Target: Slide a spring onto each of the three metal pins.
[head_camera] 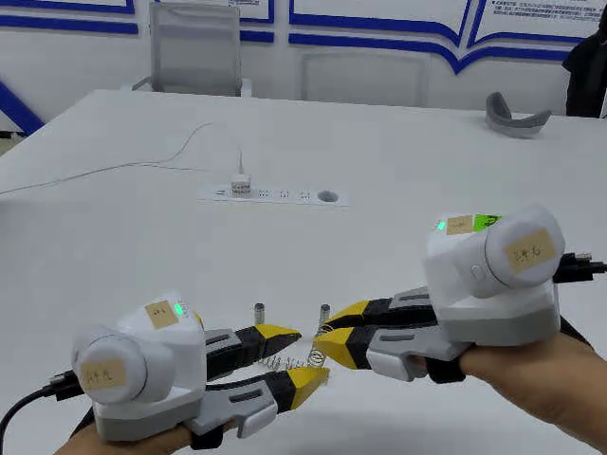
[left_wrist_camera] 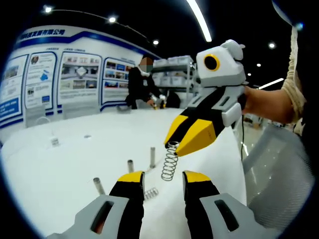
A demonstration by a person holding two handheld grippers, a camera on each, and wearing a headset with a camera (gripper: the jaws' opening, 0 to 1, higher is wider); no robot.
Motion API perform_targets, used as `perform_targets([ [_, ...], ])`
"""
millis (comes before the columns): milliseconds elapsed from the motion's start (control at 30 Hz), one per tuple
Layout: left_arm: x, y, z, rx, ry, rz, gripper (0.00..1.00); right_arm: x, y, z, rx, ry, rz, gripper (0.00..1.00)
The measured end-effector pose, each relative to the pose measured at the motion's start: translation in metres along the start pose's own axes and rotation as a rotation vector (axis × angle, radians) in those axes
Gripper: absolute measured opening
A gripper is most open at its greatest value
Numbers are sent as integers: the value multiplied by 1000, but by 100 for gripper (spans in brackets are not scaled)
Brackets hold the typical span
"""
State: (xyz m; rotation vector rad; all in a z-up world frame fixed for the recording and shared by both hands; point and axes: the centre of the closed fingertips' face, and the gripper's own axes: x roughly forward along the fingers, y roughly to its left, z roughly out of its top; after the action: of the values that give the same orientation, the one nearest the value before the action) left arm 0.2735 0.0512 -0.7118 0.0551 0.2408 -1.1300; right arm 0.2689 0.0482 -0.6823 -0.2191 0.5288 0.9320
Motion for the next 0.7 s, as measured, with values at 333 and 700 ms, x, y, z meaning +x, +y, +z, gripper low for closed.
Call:
perform_targets([
  [333,-12,7,-5,-19,5,23,41,-13,-18,0,13,0,-43,12],
  [700,-30,22,-11,-34,18,77,50,-22,-37,-2,38,-2,-90,12],
])
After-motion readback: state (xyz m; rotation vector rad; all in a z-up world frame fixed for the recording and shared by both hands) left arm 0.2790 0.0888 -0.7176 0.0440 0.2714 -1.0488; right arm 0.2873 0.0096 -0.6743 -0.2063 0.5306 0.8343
